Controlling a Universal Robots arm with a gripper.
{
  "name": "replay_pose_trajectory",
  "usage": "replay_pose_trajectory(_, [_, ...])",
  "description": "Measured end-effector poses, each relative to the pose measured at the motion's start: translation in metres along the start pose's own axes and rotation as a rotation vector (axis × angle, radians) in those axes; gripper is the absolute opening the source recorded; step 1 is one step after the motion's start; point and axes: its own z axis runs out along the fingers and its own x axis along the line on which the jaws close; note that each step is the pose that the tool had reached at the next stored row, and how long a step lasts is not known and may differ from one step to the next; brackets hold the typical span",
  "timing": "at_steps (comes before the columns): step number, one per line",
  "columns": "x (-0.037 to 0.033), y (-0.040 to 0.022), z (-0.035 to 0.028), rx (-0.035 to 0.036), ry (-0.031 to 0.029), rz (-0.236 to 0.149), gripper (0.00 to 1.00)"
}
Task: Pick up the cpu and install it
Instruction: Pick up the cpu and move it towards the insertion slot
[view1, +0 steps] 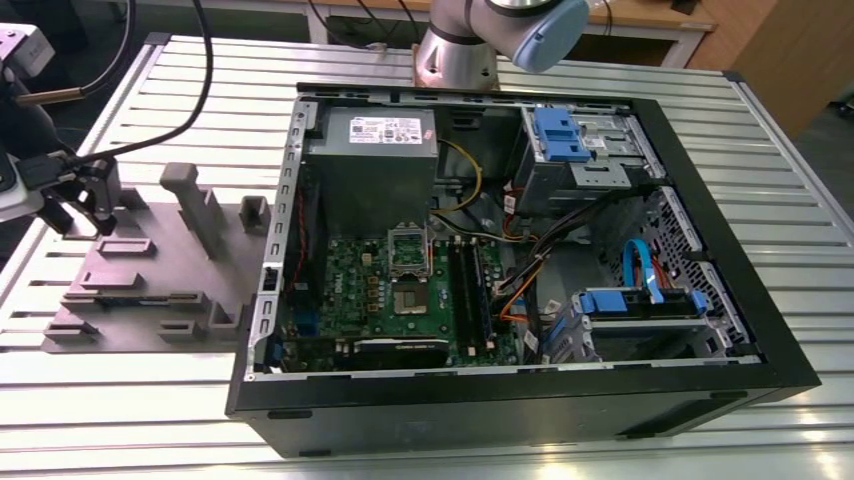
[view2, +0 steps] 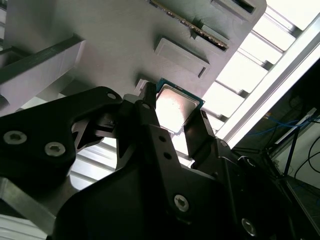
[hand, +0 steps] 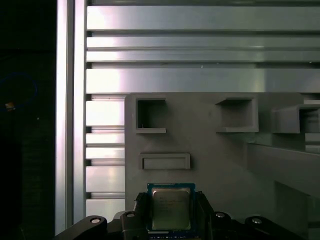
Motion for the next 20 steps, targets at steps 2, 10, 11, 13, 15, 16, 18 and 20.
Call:
replay_pose_trajectory(2, [0.0000,0.0000,-0.0005,-0.0001,0.0000,0.000,0.47])
replay_pose_trajectory(10, [0.0000,0.0001,-0.0020,0.0000,0.0001,0.000,0.47])
replay_pose_trajectory(11, [0.0000,0.0001,-0.0022,0.0000,0.0000,0.000,0.47])
replay_pose_trajectory(13, [0.0000,0.0001,-0.0025,0.0000,-0.0001,0.000,0.47])
replay_pose_trajectory(15, [0.0000,0.0001,-0.0026,-0.0001,0.0000,0.000,0.47])
replay_pose_trajectory(16, [0.0000,0.0001,-0.0031,0.0002,0.0003,0.000,0.47])
replay_pose_trajectory(18, [0.0000,0.0002,-0.0040,0.0001,0.0002,0.000,0.47])
replay_pose_trajectory(20, [-0.0001,0.0002,-0.0040,-0.0001,-0.0001,0.000,0.47])
